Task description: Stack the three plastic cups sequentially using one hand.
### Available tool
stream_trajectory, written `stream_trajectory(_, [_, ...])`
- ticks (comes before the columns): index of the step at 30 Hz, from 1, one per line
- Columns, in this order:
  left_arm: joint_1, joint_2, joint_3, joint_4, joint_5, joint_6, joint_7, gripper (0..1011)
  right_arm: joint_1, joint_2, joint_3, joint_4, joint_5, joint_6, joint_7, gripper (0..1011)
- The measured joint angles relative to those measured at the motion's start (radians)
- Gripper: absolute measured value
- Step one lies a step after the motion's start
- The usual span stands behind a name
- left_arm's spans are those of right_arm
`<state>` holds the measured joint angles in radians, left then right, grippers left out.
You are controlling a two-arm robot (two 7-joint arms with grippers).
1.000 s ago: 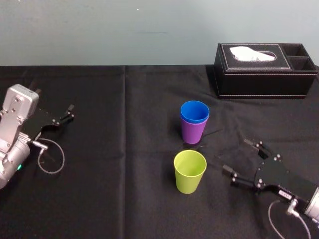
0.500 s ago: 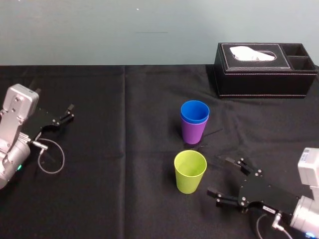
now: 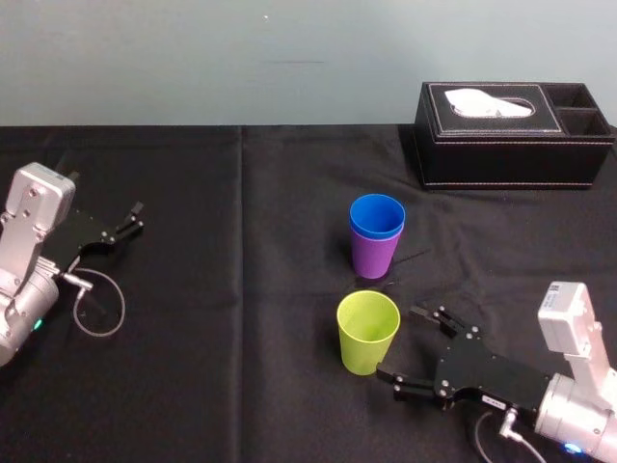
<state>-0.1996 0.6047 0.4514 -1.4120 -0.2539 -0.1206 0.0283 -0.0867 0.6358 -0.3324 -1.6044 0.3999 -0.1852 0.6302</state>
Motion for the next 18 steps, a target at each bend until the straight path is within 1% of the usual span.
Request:
stream_trajectory(11, [0.000,0.000,0.000,0.000,0.000,0.000,0.000,1011,0.066,-0.035,-0.052,0.040,-0.024,0.029,-0.006,1000])
stream_trajectory(18, [0.000,0.000,0.000,0.000,0.000,0.000,0.000,1011,0.121,-0.075,-0.085,0.084,-0.038,0.046,-0.017,1000])
